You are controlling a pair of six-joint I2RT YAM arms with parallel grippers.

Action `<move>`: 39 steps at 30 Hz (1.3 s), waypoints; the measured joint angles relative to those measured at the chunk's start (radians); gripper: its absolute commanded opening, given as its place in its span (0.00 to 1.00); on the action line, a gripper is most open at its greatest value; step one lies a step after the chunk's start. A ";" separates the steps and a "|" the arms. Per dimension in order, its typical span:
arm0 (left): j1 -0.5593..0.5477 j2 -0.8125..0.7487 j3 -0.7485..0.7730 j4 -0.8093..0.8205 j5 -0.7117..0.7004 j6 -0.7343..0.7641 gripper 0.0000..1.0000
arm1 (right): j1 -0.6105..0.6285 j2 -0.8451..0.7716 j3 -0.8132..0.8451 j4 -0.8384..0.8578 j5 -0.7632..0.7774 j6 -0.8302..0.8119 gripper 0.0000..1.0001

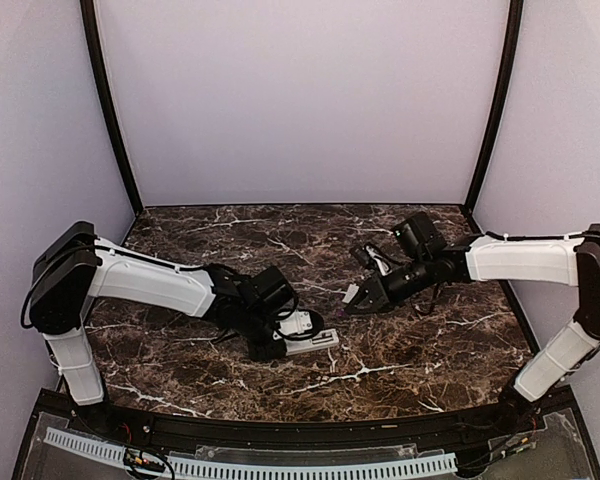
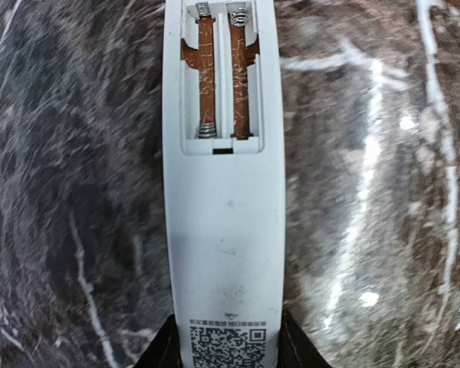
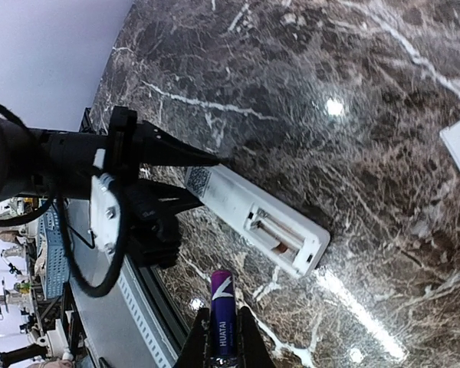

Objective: Load the batteries into the remote control
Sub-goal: Move the remote control without batteries to the center of the board, then pass from the right arm to the left

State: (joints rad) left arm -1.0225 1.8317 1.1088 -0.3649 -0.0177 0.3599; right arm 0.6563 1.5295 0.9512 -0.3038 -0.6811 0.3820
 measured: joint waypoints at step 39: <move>-0.082 0.007 -0.058 0.143 0.183 -0.006 0.26 | 0.113 0.002 -0.172 0.057 0.062 0.288 0.00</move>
State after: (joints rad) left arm -1.1046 1.8389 1.0504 -0.2218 0.1658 0.3542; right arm 0.7696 1.5311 0.7792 -0.2470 -0.6189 0.6697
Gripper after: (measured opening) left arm 0.329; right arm 0.064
